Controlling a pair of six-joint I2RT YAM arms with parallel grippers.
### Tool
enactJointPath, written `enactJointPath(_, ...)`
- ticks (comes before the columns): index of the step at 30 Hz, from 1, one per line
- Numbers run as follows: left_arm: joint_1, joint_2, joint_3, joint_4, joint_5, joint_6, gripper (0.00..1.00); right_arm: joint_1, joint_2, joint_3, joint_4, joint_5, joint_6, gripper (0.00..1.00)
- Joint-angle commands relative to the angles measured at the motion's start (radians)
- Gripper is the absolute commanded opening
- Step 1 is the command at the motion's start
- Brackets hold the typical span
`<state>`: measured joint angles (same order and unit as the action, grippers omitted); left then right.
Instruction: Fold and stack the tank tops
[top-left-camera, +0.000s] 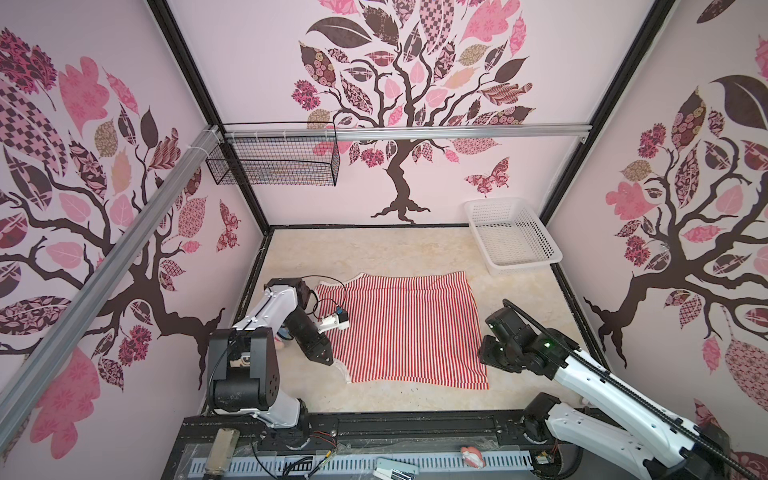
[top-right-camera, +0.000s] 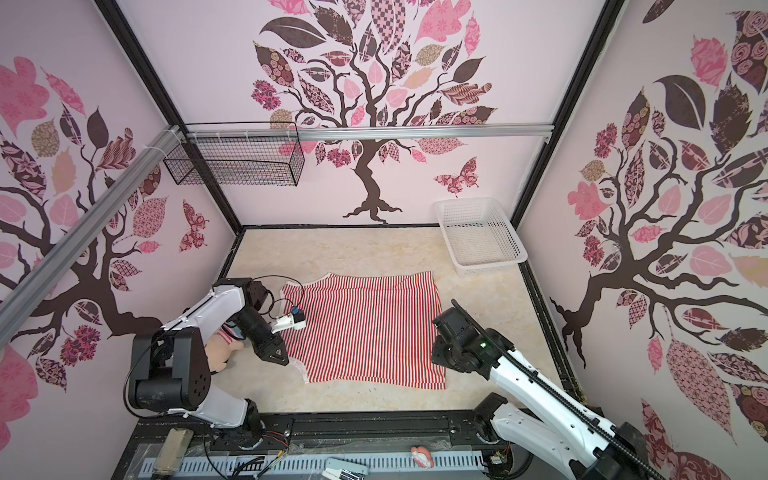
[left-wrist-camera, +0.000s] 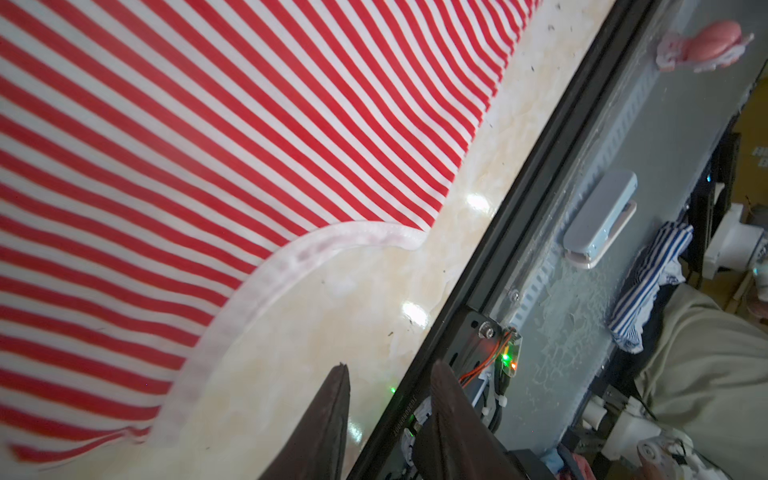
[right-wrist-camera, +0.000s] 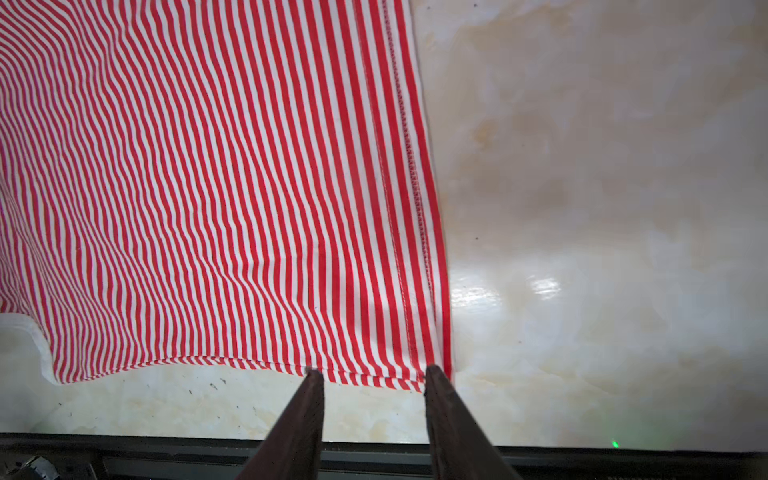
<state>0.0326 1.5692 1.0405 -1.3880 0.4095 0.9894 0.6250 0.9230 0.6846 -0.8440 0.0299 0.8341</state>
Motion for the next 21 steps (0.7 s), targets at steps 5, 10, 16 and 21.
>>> enactJointPath(5,0.01,0.152,0.145,0.364,-0.075,-0.336,0.37,-0.005,0.207,0.037,0.187,0.01,-0.088,0.44)
enactJointPath(10,0.01,0.292,0.25,0.388,-0.165,-0.382,0.37,-0.049,0.387,0.098,0.278,-0.001,-0.161,0.46)
enactJointPath(16,0.006,0.344,0.249,0.422,-0.232,-0.379,0.37,-0.143,0.527,0.097,0.347,-0.022,-0.233,0.46)
enactJointPath(21,0.003,0.381,0.254,0.45,-0.291,-0.403,0.37,-0.237,0.616,0.1,0.386,-0.062,-0.273,0.47)
